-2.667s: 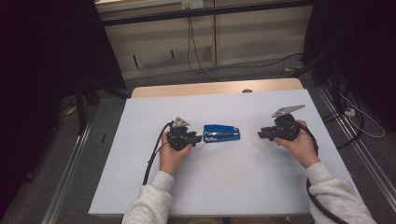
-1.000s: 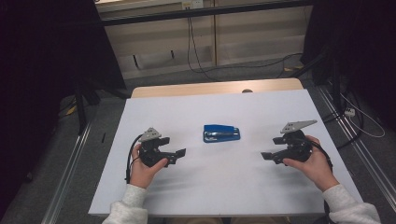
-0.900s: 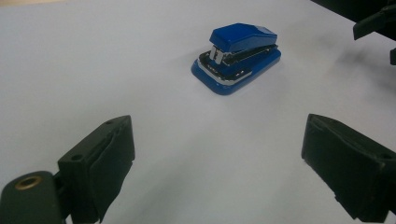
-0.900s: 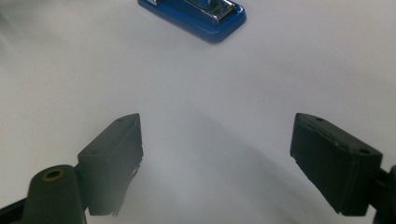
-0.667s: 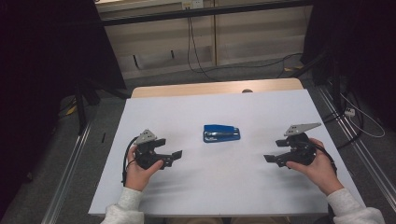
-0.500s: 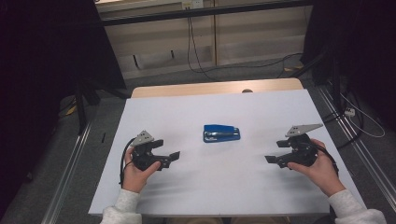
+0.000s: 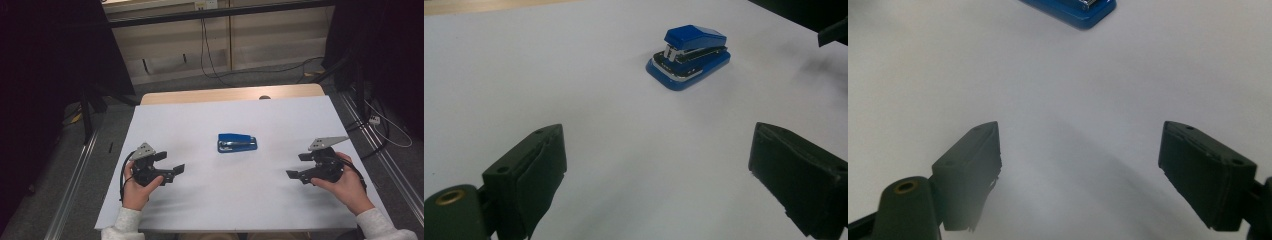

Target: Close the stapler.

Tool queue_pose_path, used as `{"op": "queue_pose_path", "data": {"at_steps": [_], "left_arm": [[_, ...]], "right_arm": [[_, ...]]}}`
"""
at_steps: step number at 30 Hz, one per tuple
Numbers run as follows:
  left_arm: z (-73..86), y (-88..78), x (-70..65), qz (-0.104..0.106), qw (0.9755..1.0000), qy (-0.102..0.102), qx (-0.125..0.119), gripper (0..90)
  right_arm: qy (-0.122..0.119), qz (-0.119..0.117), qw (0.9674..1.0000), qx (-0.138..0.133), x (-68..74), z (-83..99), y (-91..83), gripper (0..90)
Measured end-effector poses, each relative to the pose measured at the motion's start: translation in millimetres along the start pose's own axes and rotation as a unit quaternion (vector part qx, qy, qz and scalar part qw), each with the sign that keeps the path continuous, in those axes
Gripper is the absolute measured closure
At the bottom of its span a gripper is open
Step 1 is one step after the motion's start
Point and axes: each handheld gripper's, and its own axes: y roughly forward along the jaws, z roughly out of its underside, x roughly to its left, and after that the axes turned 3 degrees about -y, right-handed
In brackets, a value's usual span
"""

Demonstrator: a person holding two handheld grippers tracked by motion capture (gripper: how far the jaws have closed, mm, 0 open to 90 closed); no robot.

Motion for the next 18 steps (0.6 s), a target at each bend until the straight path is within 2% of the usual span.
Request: {"op": "queue_pose_path", "data": {"at_steps": [7, 10, 15, 18], "left_arm": [[6.6, -9.1, 5.0, -0.001, 1.0000, -0.006, 0.001, 8.5], [9.2, -11.9, 6.0, -0.004, 1.0000, -0.004, 0.005, 8.5], [14.3, -18.8, 8.7, -0.002, 1.0000, 0.003, -0.002, 8.2], [18.3, -22.7, 10.4, -0.006, 1.0000, -0.001, 0.000, 7.6]], "right_arm": [[0.002, -0.002, 1.0000, 0.003, 0.8, 3.9, -2.8, 17.0], [0.003, -0.002, 1.0000, 0.003, 1.0, 5.1, -4.2, 17.0], [0.004, -0.003, 1.0000, 0.002, 1.8, 6.8, -5.9, 17.0], [0.003, -0.002, 1.0000, 0.001, 2.0, 7.5, -6.8, 17.0]]}}
